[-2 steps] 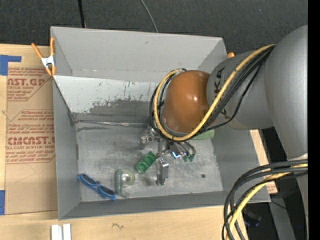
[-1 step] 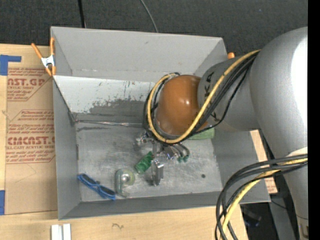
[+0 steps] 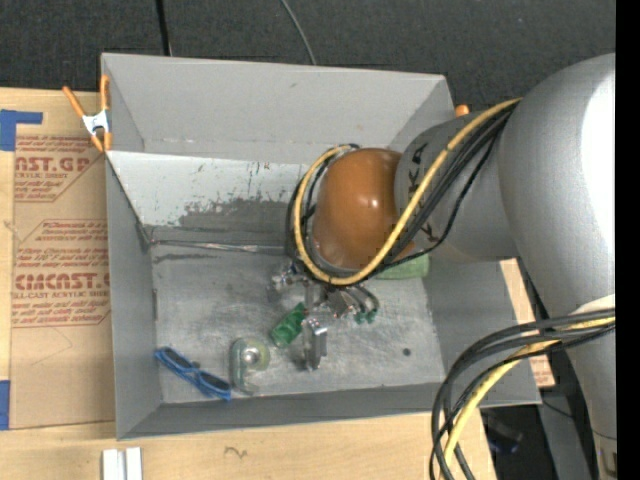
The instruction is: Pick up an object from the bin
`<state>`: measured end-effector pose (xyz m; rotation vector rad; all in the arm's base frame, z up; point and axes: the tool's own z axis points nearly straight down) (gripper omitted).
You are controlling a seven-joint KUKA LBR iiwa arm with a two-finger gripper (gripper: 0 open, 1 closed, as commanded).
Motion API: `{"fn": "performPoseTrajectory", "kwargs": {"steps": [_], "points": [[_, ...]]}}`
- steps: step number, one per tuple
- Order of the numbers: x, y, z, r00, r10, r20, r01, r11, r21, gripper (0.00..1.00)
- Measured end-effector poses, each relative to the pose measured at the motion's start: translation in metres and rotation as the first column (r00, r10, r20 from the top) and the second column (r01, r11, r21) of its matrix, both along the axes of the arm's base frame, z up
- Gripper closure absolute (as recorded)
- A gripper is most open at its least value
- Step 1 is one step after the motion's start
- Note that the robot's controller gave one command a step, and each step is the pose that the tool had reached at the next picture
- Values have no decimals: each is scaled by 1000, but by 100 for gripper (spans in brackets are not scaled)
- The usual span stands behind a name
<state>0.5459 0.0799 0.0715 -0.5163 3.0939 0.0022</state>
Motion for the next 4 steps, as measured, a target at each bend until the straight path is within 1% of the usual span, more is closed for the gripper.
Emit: {"fn": "performPoseTrajectory", "kwargs": {"steps": [1,2,4], "points": [[2,1,1,1000,0,6,0,1000,2,100],[2,1,17,1000,-1,-2,1,1000,0,100],[3,2,35,1000,-4,-2,4,1000,-1,100]]}}
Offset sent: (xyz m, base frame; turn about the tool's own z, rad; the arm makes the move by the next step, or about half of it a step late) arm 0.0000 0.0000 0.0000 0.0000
